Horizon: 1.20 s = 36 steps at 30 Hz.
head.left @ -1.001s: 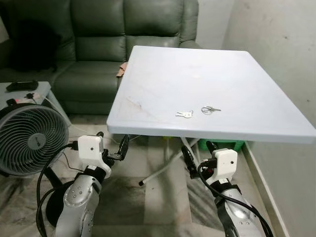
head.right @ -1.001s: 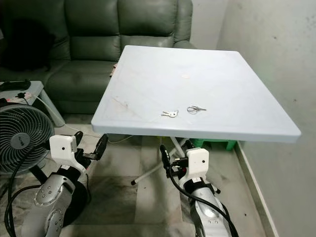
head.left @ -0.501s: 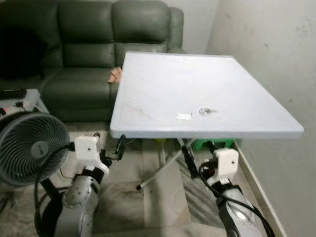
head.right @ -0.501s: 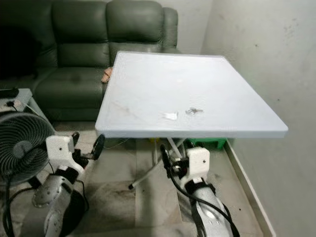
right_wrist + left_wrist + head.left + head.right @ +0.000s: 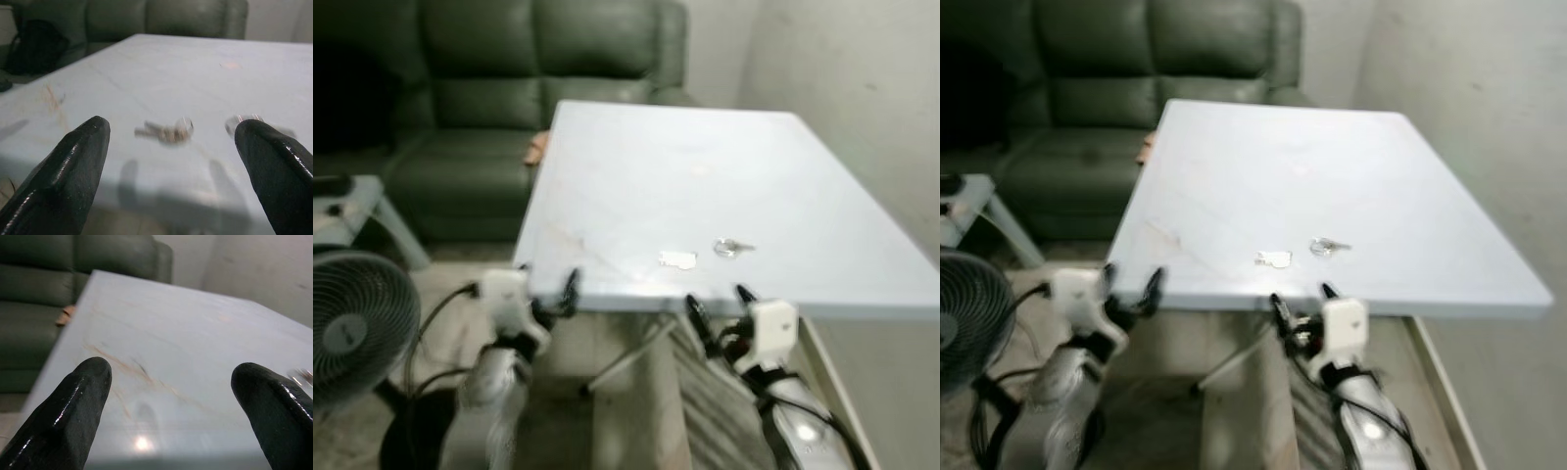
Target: Hang keys on a hook
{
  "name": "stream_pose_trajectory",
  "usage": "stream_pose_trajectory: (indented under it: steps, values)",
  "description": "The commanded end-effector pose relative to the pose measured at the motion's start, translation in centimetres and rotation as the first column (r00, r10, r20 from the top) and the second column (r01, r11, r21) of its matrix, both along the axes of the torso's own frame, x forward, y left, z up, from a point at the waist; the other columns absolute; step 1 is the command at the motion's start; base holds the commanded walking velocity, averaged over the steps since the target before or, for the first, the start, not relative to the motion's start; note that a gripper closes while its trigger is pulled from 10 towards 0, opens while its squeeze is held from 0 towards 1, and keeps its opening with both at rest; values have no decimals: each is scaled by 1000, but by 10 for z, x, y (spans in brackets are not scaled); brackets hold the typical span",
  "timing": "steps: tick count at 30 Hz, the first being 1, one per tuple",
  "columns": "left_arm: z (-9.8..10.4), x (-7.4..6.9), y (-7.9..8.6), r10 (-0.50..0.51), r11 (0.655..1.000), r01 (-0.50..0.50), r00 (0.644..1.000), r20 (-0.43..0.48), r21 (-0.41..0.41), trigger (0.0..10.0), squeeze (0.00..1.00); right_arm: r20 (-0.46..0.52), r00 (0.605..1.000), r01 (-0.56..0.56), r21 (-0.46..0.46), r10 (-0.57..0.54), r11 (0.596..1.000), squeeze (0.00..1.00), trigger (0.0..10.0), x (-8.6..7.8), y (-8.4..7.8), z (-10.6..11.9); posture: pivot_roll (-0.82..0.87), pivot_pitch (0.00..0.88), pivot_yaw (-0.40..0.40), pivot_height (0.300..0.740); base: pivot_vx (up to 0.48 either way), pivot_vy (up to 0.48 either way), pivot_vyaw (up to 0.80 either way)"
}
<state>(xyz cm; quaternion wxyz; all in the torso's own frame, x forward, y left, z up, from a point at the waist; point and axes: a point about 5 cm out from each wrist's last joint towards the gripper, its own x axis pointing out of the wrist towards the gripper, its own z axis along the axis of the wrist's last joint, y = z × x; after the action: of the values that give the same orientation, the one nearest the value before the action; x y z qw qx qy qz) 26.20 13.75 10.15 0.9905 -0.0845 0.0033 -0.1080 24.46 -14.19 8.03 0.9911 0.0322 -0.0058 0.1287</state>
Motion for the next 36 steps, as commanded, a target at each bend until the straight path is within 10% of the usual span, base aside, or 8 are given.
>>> stream_pose_trajectory:
  steps: [1, 26, 27, 36]
  values:
    - [3, 1, 9, 47, 998, -47, 999, 6, 30, 10000, 0, 16, 1000, -20, 17, 20, 1000, 0, 10000, 2, 8, 5, 20, 0, -17, 740, 0, 0, 0]
    - [2, -9, 2, 41, 998, -43, 999, 29, 40, 10000, 0, -4, 997, -71, -41, 71, 997, 0, 10000, 6, -4, 6, 40, 1, -40, 740, 0, 0, 0]
    - [2, -9, 2, 40, 998, -41, 999, 28, 41, 10000, 0, -5, 997, -82, -18, 82, 997, 949, 10000, 7, -5, 6, 42, 2, -43, 740, 0, 0, 0]
    - [1, -14, -8, -14, 997, 11, 999, 38, 80, 10000, 0, -19, 991, -136, -79, 135, 988, 1000, 10000, 16, -6, 6, 49, 9, -49, 740, 0, 0, 0]
